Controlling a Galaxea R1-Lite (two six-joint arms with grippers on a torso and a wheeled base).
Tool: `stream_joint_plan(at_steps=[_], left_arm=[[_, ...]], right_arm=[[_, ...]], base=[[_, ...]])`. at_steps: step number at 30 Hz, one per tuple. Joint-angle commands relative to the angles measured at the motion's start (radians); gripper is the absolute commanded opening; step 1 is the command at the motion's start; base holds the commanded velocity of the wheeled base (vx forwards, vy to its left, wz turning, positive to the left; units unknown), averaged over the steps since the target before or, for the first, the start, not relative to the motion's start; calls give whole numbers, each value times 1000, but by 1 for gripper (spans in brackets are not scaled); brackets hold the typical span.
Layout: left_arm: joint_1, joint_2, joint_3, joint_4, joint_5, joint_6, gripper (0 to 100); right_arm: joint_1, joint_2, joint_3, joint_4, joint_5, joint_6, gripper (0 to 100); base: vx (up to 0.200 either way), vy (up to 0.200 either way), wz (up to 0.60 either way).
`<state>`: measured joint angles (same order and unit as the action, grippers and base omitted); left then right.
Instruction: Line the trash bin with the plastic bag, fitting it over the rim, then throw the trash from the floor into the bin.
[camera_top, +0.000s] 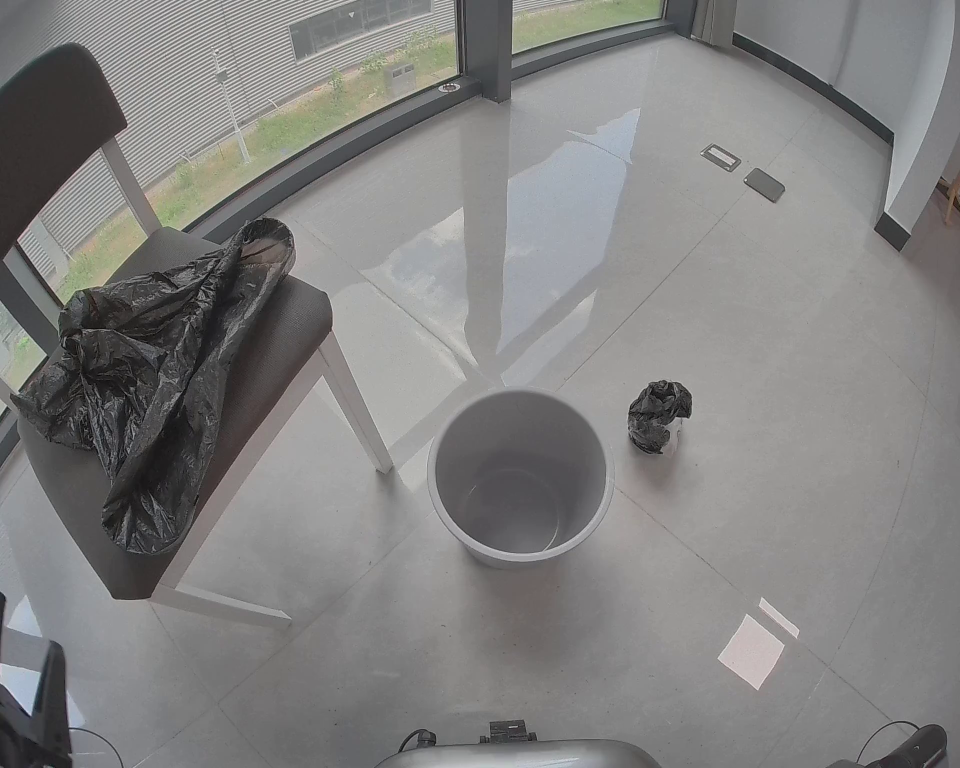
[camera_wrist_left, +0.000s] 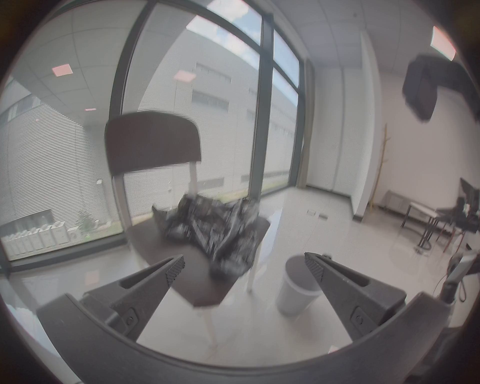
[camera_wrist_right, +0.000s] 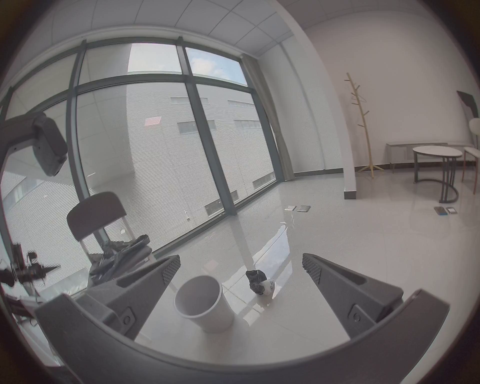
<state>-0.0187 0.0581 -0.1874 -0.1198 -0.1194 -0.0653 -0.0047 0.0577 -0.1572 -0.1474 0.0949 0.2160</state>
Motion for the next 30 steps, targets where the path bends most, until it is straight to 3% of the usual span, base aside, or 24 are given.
stream_joint_plan(at_steps=[1,7,18,24,30], left_arm=[[-33,462,-245,-23,-28,90,100],[-35,723,-322,-11,116,122,100],[34,1074,-463,69,230,53,100],[95,1056,-446,72,228,50,100],[103,996,-418,75,204,-31,100]], right_arm=[[2,228,-122,65,131,-247,100],[2,416,-251,63,132,-248,100],[6,662,-409,62,135,-328,100],[6,666,-413,46,167,-328,100],[6,666,-413,43,169,-326,100]], base=[[0,0,0],[0,0,0],[0,0,0],[0,0,0],[0,0,0]])
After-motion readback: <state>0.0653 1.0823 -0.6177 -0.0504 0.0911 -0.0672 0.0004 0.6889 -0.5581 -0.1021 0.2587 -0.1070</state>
